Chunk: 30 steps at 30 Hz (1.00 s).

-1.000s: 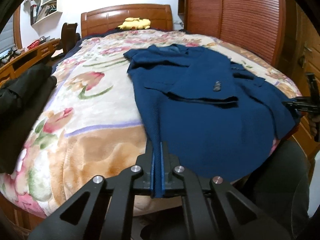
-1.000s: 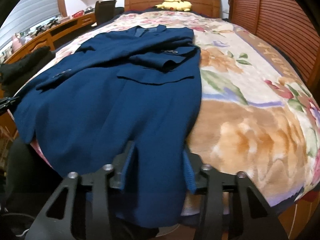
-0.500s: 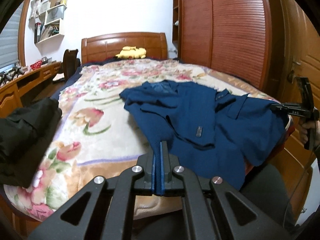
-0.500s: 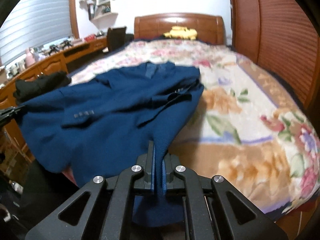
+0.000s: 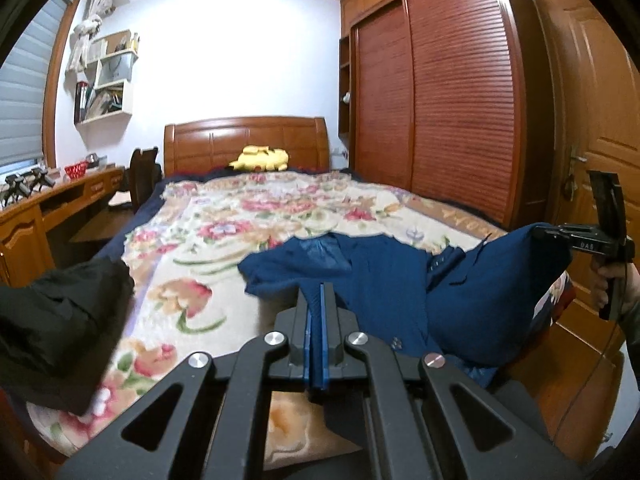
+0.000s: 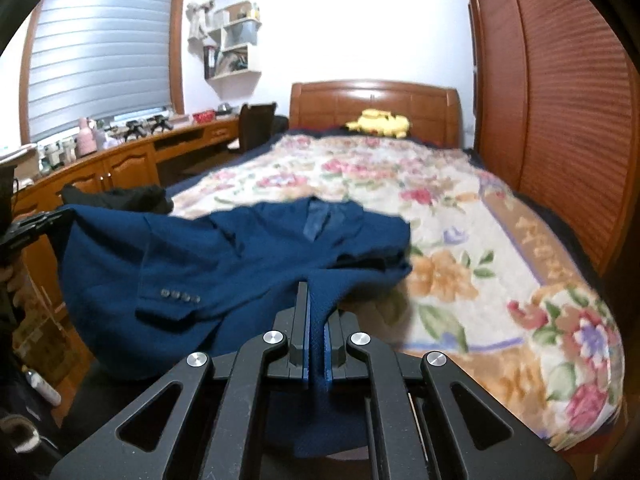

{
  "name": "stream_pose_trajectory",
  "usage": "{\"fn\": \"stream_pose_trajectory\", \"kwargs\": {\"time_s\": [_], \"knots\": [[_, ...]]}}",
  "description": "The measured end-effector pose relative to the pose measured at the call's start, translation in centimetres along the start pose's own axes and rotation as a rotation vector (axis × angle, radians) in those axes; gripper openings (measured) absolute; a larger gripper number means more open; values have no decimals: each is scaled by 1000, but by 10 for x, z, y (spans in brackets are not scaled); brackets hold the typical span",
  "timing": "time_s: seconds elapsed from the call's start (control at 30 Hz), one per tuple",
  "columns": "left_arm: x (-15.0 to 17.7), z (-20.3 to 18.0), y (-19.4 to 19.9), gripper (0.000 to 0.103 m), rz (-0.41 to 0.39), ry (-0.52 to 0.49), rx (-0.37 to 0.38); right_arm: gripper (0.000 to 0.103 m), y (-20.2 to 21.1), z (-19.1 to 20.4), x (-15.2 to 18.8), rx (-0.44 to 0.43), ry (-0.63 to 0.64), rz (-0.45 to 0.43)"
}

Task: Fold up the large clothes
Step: 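Lift the hem with both tools and carry it toward the collar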

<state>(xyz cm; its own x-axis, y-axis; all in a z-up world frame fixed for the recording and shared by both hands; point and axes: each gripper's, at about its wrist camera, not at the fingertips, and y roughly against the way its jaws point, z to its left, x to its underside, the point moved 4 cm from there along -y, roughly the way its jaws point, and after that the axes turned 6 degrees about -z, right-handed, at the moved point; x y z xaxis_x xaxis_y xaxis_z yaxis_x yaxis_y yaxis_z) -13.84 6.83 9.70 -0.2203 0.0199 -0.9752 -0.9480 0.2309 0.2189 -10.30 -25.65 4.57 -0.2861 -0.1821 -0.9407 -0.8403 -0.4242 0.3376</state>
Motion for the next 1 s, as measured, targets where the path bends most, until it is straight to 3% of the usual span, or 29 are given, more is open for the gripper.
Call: {"fn": "stream_pose_trajectory", "kwargs": {"time_s": [0.43, 0.63, 0.8, 1.0], "knots": [[-87, -3, 36, 0, -151, -14, 1, 2, 46, 19, -68, -1, 71, -134], [-107, 6, 43, 0, -184, -9, -24, 2, 73, 23, -101, 7, 100, -205], [-104, 23, 13, 0, -148, -4, -75, 2, 63, 16, -116, 26, 88, -215], [-69, 64, -73, 0, -21, 35, -156, 2, -6, -8, -111, 73, 64, -140]]}}
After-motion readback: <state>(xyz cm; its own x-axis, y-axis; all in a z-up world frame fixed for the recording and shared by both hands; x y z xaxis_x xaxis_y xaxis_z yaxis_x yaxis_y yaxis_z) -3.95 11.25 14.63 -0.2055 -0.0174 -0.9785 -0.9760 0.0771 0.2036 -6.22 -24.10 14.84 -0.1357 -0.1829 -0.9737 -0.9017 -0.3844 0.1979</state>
